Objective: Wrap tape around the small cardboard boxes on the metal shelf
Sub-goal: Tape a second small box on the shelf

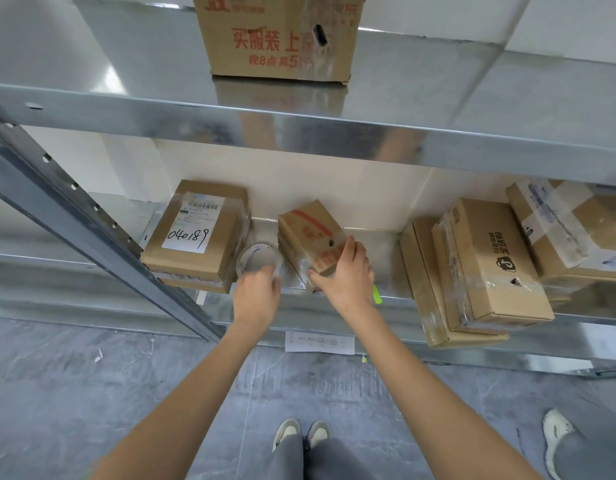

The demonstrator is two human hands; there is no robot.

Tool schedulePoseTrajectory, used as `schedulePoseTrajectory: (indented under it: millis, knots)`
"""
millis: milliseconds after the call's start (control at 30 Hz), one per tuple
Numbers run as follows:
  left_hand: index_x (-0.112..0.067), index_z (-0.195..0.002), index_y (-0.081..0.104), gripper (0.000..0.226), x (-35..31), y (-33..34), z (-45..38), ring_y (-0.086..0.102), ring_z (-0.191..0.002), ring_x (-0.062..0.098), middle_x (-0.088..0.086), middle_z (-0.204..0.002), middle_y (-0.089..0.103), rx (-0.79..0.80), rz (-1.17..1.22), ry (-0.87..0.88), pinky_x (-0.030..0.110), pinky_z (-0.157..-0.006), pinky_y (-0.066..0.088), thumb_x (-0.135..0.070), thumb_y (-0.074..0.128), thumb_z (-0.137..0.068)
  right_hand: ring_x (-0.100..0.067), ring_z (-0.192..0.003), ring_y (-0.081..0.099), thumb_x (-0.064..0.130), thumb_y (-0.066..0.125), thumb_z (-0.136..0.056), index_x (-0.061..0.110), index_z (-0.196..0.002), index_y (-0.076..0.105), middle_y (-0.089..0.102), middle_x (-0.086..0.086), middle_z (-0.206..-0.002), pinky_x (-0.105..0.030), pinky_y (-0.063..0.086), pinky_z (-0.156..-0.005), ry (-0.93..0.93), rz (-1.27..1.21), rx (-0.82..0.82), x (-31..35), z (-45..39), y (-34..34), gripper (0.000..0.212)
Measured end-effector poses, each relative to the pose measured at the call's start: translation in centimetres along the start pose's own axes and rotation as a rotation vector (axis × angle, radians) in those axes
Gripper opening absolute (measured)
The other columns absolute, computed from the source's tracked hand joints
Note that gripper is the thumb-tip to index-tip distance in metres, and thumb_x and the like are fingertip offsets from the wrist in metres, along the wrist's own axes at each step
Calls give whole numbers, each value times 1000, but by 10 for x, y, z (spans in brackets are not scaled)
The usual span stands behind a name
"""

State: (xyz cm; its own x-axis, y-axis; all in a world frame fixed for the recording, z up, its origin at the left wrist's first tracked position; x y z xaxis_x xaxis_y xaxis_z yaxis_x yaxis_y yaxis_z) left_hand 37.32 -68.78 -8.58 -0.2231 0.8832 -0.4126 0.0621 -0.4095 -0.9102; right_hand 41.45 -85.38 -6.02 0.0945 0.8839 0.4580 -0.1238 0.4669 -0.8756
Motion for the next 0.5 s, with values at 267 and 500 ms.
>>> schedulePoseTrajectory:
  millis: [267,500]
  knots:
    - [-14,-120,66,31,16,21,-33,52,-117,28,10,-121,61,196,-274,-12,35,-97,41,-8,50,-94,-30,-130,33,56,71,-74,3,-150,16,31,-14,-145,-39,33,-108,27,-55,-118,-27,6,-5,108]
    - [1,-133,53,46,-43,-8,-55,45,-130,36,16,-140,51,-146,134,346,45,-107,39,2,47,-87,-28,-139,25,69,57,-78,1,-152,8,21,-16,-155,-38,25,-108,6,166,-88,-32,4,-2,112]
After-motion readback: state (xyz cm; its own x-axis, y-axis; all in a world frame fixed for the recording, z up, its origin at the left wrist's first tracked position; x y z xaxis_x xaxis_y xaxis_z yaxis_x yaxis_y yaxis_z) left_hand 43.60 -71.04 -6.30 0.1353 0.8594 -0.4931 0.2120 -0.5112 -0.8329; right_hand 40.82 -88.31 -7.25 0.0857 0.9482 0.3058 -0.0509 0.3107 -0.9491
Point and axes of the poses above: each hand's wrist, its own z-axis away from the middle knuckle, its own y-axis out of the palm, x = y × z, the point moved 4 cm from there along -z, towards the middle knuckle
